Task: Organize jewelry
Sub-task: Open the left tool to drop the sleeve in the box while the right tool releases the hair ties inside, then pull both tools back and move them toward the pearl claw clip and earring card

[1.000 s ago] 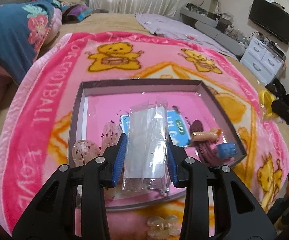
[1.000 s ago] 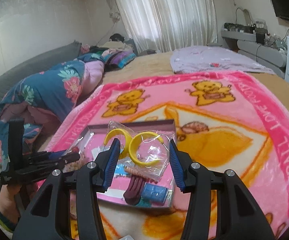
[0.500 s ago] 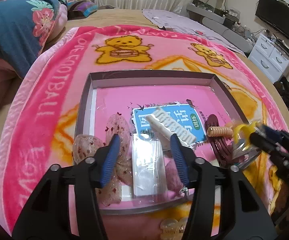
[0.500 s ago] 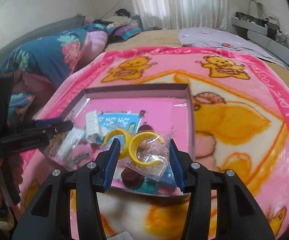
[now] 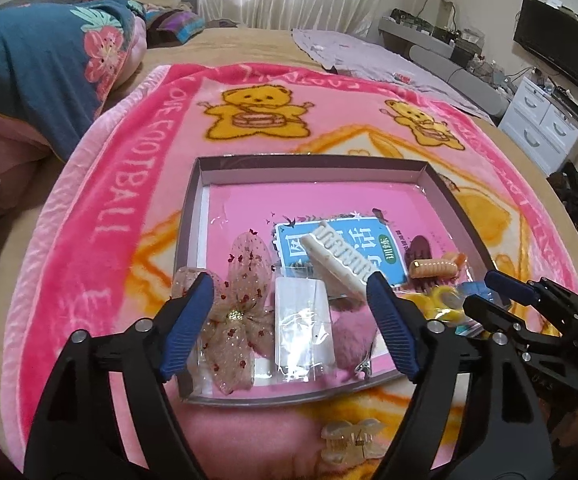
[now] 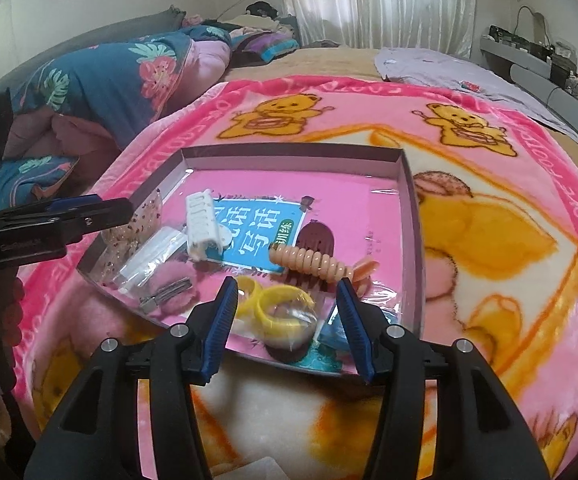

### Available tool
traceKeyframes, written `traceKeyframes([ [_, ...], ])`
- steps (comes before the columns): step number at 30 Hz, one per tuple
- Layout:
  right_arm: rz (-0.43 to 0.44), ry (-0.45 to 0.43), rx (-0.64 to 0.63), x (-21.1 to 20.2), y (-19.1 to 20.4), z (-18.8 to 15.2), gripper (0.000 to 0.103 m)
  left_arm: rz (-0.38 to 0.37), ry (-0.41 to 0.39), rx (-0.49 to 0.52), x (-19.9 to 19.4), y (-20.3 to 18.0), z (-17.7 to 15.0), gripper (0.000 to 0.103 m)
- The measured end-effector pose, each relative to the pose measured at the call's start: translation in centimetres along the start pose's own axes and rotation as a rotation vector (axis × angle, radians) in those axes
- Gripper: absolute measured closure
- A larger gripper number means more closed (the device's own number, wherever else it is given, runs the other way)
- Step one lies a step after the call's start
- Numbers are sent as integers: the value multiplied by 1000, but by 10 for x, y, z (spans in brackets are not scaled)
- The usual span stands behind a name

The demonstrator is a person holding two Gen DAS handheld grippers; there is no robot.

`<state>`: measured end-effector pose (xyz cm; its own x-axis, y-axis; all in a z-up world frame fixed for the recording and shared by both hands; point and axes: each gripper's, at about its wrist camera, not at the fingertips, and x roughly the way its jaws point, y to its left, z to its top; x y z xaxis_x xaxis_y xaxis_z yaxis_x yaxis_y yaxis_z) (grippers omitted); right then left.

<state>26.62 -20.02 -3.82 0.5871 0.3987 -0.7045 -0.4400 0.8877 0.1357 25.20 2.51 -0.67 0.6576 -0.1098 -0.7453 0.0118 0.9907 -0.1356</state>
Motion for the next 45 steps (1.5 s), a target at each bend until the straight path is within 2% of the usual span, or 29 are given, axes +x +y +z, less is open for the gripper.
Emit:
traceKeyframes([
  [7, 10, -95, 52, -37, -7, -2, 23, -6, -44, 10, -24, -8, 1, 20],
  [10, 16, -135, 63, -54, -7, -2, 20, -6, -70, 16, -37, -11, -1, 13],
  [13, 21, -168, 69, -70, -8, -4, 12, -9, -91, 20, -53, -14, -4, 11],
  [21, 31, -229, 51, -108, 0, -11, 12, -2, -141, 22, -84, -18, -11, 10],
  [28, 26, -238, 29, -126, 3, -25, 12, 18, -178, 17, -107, -19, -26, 10],
  [45, -25, -200, -46, -142, 12, -61, 12, 47, -158, 26, -124, -17, -58, 10],
])
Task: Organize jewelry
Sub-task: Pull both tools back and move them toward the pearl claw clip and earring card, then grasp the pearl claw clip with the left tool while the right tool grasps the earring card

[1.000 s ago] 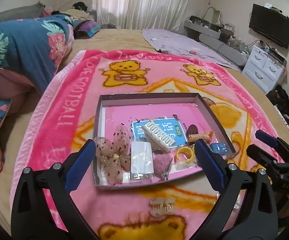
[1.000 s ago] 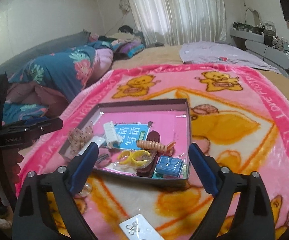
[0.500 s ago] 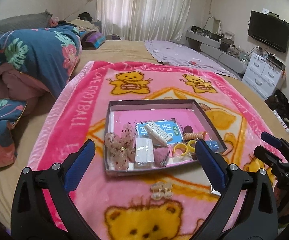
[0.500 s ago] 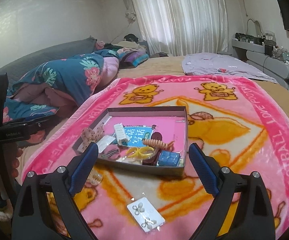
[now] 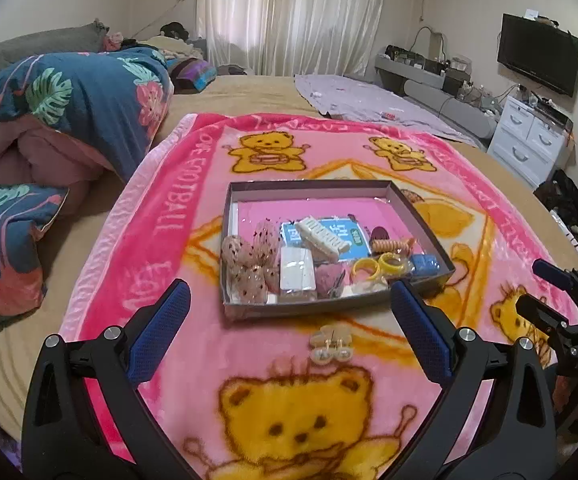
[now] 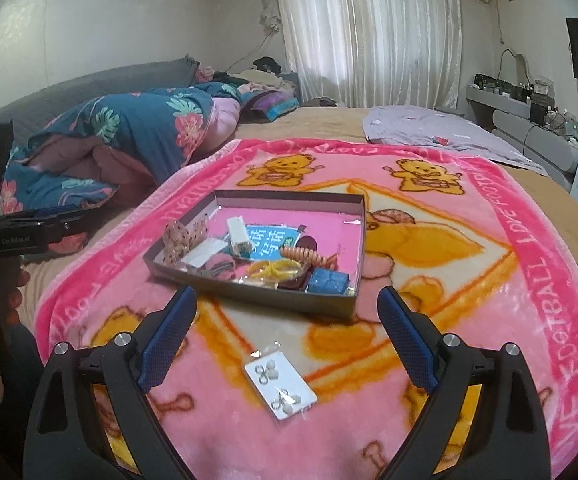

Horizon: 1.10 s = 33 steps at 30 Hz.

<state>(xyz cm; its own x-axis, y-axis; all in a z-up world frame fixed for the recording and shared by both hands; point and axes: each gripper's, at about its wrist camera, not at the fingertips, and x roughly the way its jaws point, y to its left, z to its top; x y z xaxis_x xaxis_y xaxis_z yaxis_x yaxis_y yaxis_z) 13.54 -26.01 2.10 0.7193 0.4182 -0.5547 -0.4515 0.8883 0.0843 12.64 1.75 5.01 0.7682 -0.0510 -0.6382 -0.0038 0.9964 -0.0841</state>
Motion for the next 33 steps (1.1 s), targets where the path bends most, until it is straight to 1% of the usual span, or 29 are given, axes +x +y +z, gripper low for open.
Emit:
traceKeyframes([
  [6, -7, 40, -19, 4, 1, -9, 12, 8, 36, 6, 6, 1, -15, 10],
  [10, 10, 80, -45, 15, 5, -18, 12, 30, 72, 18, 18, 2, -27, 10],
  [12, 23, 107, -55, 22, 6, -22, 12, 23, 93, 18, 24, 4, -32, 10],
  [14, 42, 152, -64, 33, 7, -28, 12, 26, 112, 21, 31, 4, -37, 10],
  [20, -8, 279, -137, 70, 17, -49, 12, 2, 162, 27, 51, 0, -49, 10],
  [24, -17, 348, -136, 88, 18, -59, 13, -10, 185, 38, 62, -5, -55, 10],
  [26, -12, 382, -134, 96, 17, -64, 21, -15, 197, 44, 68, -7, -58, 10],
  [27, -5, 399, -135, 99, 17, -66, 30, -21, 204, 45, 71, -8, -59, 10],
  [28, 5, 403, -133, 100, 17, -66, 35, -26, 210, 47, 74, -9, -60, 10],
  [29, 11, 400, -133, 99, 18, -67, 37, -27, 213, 48, 77, -10, -61, 10],
  [30, 19, 399, -135, 99, 19, -66, 45, -31, 217, 49, 80, -11, -62, 10],
  [31, 40, 399, -127, 98, 19, -66, 55, -36, 222, 50, 82, -12, -63, 10],
  [33, 59, 396, -95, 97, 16, -65, 59, -43, 226, 50, 87, -15, -64, 10],
])
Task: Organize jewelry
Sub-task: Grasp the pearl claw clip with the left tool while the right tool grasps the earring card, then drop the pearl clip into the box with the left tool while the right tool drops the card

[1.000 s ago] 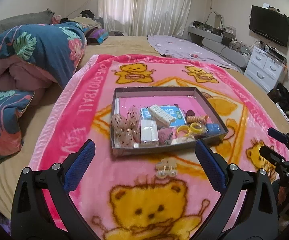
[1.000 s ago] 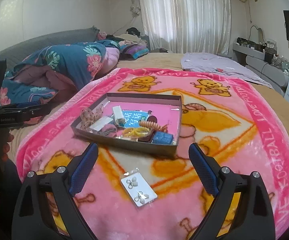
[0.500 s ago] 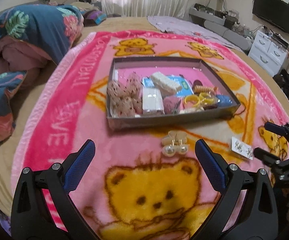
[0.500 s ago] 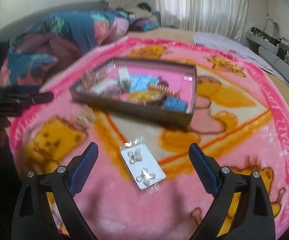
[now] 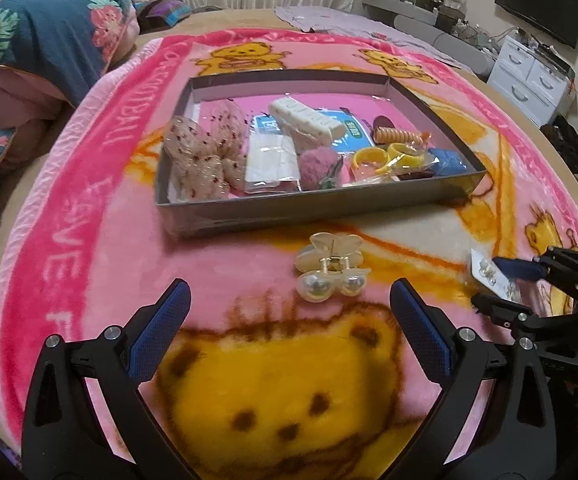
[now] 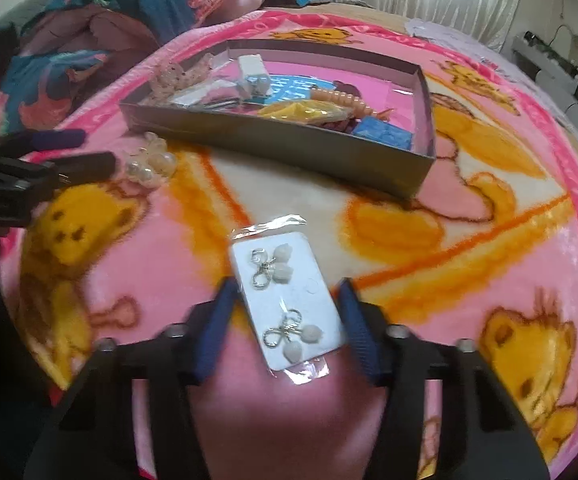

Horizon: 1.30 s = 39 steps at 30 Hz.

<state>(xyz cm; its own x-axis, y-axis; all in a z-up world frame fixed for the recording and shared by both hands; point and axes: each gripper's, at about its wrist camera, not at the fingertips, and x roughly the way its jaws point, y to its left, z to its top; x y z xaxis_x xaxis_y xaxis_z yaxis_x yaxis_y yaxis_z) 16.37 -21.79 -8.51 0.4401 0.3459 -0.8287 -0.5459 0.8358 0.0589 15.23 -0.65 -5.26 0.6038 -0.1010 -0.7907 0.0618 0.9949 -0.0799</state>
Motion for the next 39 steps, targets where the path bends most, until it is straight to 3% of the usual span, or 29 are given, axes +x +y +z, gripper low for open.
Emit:
traceKeyframes([
  [3, 29, -9, 52, -5, -6, 0, 62, -11, 0, -10, 8, -3, 3, 12],
  [9, 32, -53, 146, -19, -23, 0, 63, -49, 25, -30, 26, -9, 8, 33],
  [13, 33, -89, 185, -27, -33, 2, 63, -48, 49, -3, 36, -19, 6, 66],
  [23, 65, -182, 175, -48, -30, 7, 63, -91, 7, -15, 9, -16, 9, 66],
  [39, 81, -282, 135, -72, -18, 33, 63, -74, -94, -78, -35, 10, 28, 66],
])
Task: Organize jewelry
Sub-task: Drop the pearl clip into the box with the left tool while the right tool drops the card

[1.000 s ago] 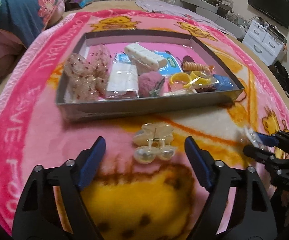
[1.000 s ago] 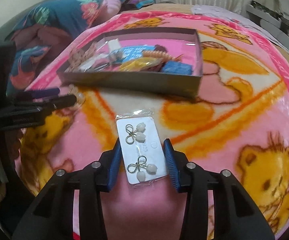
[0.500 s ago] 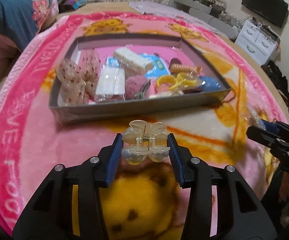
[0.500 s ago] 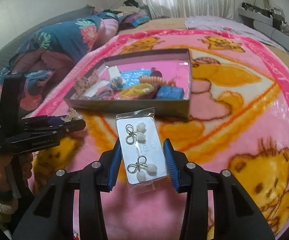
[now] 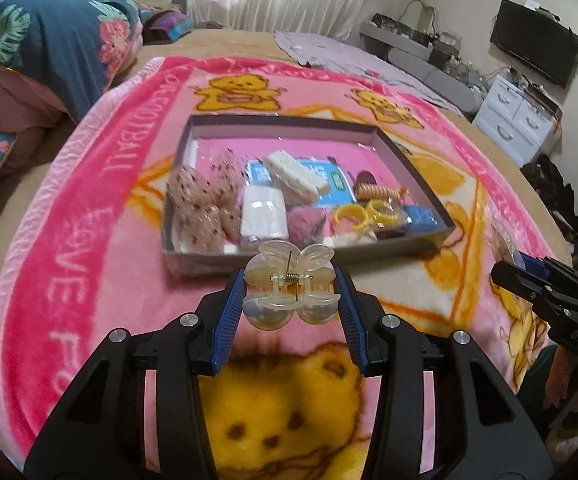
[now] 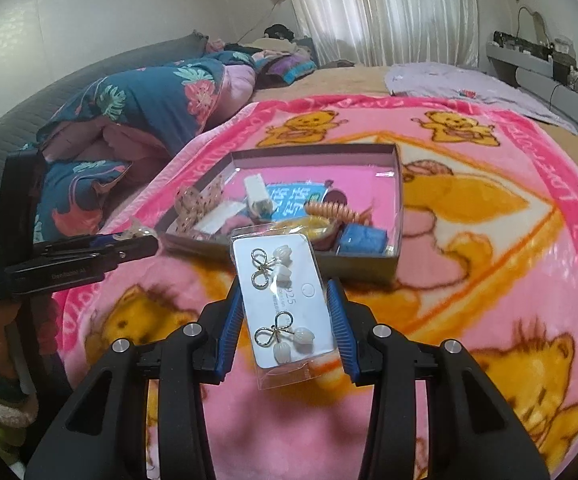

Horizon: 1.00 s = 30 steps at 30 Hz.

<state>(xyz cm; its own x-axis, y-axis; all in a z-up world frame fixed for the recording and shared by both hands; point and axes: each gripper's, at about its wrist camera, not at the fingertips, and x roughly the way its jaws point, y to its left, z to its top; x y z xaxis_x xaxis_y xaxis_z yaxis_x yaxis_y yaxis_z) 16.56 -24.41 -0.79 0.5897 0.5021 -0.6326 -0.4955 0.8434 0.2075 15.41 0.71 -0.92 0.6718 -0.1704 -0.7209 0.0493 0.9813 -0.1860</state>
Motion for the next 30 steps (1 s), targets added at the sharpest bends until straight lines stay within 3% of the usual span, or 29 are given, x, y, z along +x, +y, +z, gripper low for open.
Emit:
traceKeyframes([
  [12, -40, -42, -13, 19, -9, 47, 63, 19, -19, -3, 14, 5, 38, 66],
  [25, -105, 81, 12, 97, -37, 55, 62, 41, 55, 7, 73, 8, 41, 66],
  [27, -103, 85, 23, 100, -39, 54, 60, 48, 54, 10, 74, 9, 40, 61],
  [28, -99, 85, 30, 99, -39, 53, 56, 51, 52, 13, 73, 9, 40, 54],
  [30, -96, 75, 31, 96, -39, 54, 48, 60, 40, 21, 68, 8, 41, 50],
])
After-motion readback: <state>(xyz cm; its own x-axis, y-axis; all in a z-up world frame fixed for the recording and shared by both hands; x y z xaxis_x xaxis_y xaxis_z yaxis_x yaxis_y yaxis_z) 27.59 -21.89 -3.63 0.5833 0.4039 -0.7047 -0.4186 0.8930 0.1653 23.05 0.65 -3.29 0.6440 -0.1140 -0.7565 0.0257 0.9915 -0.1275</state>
